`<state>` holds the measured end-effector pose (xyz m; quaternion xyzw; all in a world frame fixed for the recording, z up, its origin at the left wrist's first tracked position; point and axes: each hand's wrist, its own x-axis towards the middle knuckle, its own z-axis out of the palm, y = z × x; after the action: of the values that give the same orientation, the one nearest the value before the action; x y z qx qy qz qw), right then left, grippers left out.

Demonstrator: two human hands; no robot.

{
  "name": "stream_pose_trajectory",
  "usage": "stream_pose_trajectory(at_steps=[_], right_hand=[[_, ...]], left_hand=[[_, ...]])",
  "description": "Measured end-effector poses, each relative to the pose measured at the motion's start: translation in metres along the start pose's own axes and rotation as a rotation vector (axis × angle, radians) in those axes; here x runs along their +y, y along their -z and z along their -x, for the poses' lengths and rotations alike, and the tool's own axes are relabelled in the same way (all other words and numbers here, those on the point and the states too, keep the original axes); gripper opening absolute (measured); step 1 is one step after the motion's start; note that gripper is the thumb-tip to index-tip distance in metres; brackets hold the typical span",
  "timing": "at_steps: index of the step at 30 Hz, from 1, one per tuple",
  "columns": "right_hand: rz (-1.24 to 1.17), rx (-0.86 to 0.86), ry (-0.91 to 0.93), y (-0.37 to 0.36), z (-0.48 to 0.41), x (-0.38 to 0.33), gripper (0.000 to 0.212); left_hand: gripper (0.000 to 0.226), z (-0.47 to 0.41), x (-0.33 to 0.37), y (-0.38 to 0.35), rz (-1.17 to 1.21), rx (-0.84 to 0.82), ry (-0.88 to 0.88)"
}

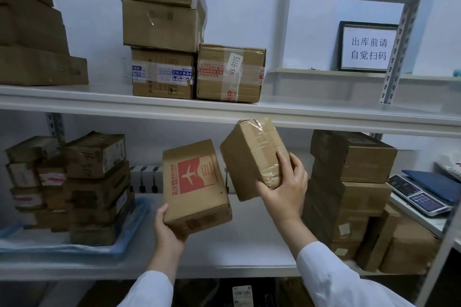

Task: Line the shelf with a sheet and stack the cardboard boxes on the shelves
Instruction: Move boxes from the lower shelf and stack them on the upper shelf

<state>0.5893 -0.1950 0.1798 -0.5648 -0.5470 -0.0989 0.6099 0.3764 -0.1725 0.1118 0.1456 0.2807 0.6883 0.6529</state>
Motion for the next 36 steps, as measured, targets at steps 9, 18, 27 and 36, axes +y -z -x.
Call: stream_pose_trajectory(at_steps=[9,18,27,36], right_hand=[[-0.236,0.068,0.162,0.018,-0.020,-0.010,0.066],[-0.703,0.047,-0.153,0.023,-0.029,-0.016,0.058],[-0.966,0.132,-0.214,0.020,-0.040,-0.029,0.069],[-1.198,0.200,-0.207,0.025,-0.059,-0.048,0.030]], left_hand=[[0.025,0.014,-0.010,-0.015,-0.083,0.063,-0.062],[0.030,0.028,-0.004,-0.017,-0.082,0.055,-0.168],[0.032,0.042,0.020,-0.028,-0.054,-0.071,-0.408],[0.041,0.047,0.052,-0.029,-0.170,-0.166,-0.487]])
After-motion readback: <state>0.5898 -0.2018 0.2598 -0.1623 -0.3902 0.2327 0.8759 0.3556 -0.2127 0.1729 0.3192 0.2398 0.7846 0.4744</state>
